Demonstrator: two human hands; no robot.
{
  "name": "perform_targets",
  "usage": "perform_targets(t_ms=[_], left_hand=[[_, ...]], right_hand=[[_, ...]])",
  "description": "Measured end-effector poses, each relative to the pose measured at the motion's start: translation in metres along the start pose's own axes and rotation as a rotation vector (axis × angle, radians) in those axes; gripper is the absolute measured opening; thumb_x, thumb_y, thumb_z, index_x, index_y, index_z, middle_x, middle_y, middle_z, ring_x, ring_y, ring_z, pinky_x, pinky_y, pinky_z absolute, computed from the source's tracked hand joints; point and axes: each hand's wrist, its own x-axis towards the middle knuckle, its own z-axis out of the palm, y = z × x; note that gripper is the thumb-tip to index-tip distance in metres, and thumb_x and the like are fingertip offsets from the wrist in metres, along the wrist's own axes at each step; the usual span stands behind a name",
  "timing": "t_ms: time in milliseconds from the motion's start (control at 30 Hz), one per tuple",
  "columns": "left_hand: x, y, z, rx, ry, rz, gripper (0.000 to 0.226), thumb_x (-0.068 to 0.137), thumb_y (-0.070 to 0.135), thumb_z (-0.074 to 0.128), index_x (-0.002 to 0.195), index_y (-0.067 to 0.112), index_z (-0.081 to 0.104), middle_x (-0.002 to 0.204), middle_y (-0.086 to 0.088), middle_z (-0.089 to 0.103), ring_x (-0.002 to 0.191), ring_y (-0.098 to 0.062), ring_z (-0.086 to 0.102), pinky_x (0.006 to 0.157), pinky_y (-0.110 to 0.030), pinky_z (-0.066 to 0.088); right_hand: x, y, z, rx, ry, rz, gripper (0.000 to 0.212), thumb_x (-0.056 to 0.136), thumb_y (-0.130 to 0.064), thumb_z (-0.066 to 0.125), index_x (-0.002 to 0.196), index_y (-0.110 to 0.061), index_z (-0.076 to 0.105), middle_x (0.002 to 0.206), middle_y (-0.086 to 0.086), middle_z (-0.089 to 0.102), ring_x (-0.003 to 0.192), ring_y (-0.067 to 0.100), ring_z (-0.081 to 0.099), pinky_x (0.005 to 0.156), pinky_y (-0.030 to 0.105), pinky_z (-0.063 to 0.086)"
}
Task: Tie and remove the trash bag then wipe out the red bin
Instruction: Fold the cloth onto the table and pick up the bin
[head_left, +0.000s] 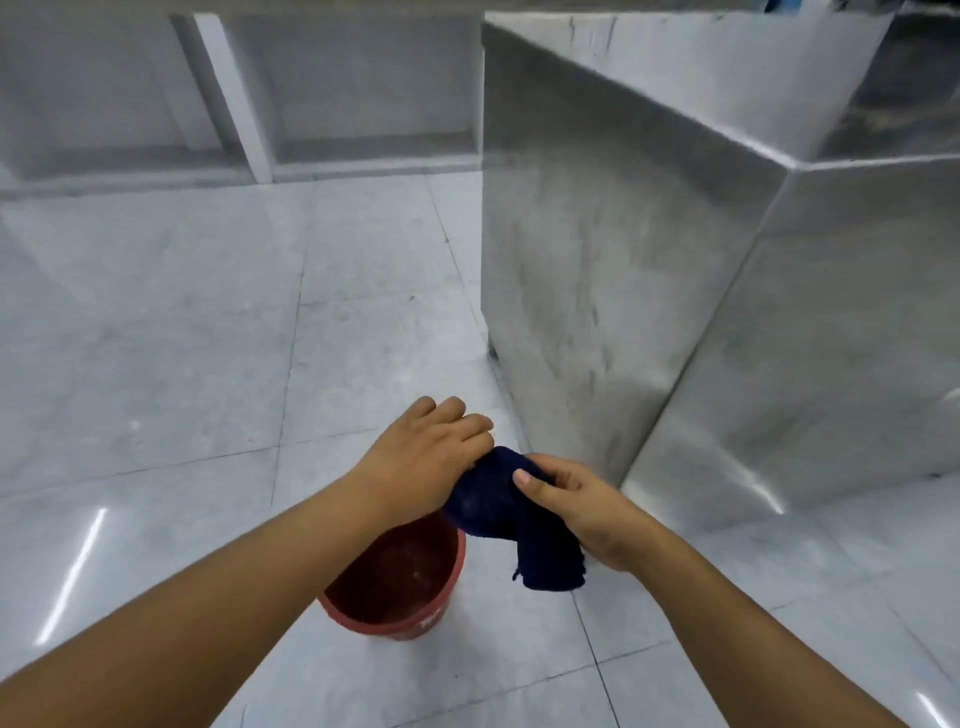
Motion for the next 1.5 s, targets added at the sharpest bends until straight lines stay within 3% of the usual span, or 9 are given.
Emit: perform_targets(t_ms=[100, 233, 533, 667, 800, 1133, 1267, 1367, 1500], left_hand=[[0.02, -0.029, -0.096, -0.151, -0.048, -0.002, 0.018, 0.084, 0.022, 0.043, 0.098, 0.02, 0.056, 0.104, 0.009, 0.068, 0.111, -0.02, 0.05, 0.087, -0.035, 0.032], [0.045, -0.06, -0.228, -0.21, -0.033, 0.048, 0.003, 0.075, 0.022, 0.042, 0.076, 0.02, 0.042, 0.067, 0.006, 0.052, 0.084, -0.018, 0.048, 0.08, -0.032, 0.029], [0.112, -0.097, -0.406, -0.205, 0.041, 0.201, 0.013, 0.076, 0.02, 0.045, 0.077, 0.022, 0.032, 0.065, 0.009, 0.042, 0.075, -0.018, 0.038, 0.077, -0.031, 0.024], [0.145, -0.096, -0.42, -0.327, 0.001, 0.13, 0.012, 0.076, 0.016, 0.048, 0.081, 0.02, 0.037, 0.071, 0.004, 0.051, 0.076, -0.019, 0.041, 0.075, -0.03, 0.027], [0.185, -0.082, -0.417, -0.347, -0.079, 0.08, 0.023, 0.079, 0.009, 0.046, 0.101, 0.017, 0.049, 0.09, 0.002, 0.059, 0.085, -0.017, 0.041, 0.081, -0.03, 0.034], [0.327, -0.055, -0.384, -0.238, -0.357, -0.172, 0.03, 0.081, 0.001, 0.051, 0.108, 0.011, 0.061, 0.113, -0.007, 0.059, 0.089, -0.023, 0.056, 0.067, -0.031, 0.046], [0.364, -0.03, -0.337, -0.424, -0.374, -0.309, 0.043, 0.088, 0.008, 0.05, 0.131, 0.007, 0.044, 0.128, -0.013, 0.052, 0.11, -0.03, 0.055, 0.085, -0.037, 0.05], [0.358, -0.019, -0.311, -0.401, -0.493, -0.312, 0.04, 0.086, 0.007, 0.048, 0.125, 0.014, 0.054, 0.125, -0.009, 0.055, 0.106, -0.028, 0.057, 0.074, -0.031, 0.046], [0.338, -0.026, -0.3, -0.449, -0.549, -0.334, 0.048, 0.086, 0.002, 0.043, 0.126, 0.024, 0.059, 0.134, -0.004, 0.054, 0.116, -0.026, 0.053, 0.09, -0.03, 0.045]], right_hand=[[-0.031, -0.09, -0.007, -0.057, 0.001, -0.035, 0.023, 0.097, -0.023, 0.053, 0.114, -0.015, 0.065, 0.107, 0.013, 0.071, 0.092, 0.021, 0.067, 0.085, 0.035, 0.055], [-0.079, -0.207, -0.015, -0.187, 0.056, -0.065, 0.016, 0.093, -0.019, 0.058, 0.105, -0.022, 0.068, 0.092, -0.003, 0.073, 0.085, 0.014, 0.068, 0.074, 0.027, 0.054], [-0.153, -0.355, -0.045, -0.525, 0.378, -0.059, 0.01, 0.077, -0.019, 0.062, 0.079, -0.028, 0.066, 0.079, -0.003, 0.069, 0.072, 0.014, 0.065, 0.055, 0.021, 0.052], [-0.167, -0.367, -0.071, -0.611, 0.469, 0.021, 0.013, 0.074, -0.016, 0.061, 0.086, -0.017, 0.066, 0.086, 0.0, 0.069, 0.074, 0.02, 0.065, 0.056, 0.028, 0.053], [-0.174, -0.374, -0.099, -0.509, 0.493, 0.105, 0.023, 0.073, -0.014, 0.06, 0.093, -0.025, 0.058, 0.085, -0.001, 0.068, 0.063, 0.014, 0.064, 0.039, 0.015, 0.044], [-0.109, -0.34, -0.166, 0.042, 0.469, 0.139, 0.014, 0.09, -0.014, 0.059, 0.104, -0.014, 0.059, 0.101, 0.015, 0.069, 0.088, 0.028, 0.069, 0.074, 0.039, 0.06], [-0.081, -0.313, -0.211, 0.001, 0.674, 0.236, 0.01, 0.091, -0.014, 0.057, 0.099, -0.014, 0.062, 0.101, 0.008, 0.066, 0.083, 0.021, 0.064, 0.069, 0.031, 0.054], [-0.075, -0.3, -0.225, -0.004, 0.701, 0.257, 0.013, 0.091, -0.013, 0.056, 0.1, -0.011, 0.065, 0.101, 0.008, 0.067, 0.089, 0.025, 0.065, 0.075, 0.035, 0.055], [-0.07, -0.301, -0.229, -0.1, 0.698, 0.215, 0.017, 0.093, -0.011, 0.052, 0.105, -0.011, 0.065, 0.102, 0.006, 0.067, 0.085, 0.019, 0.062, 0.069, 0.027, 0.051]])
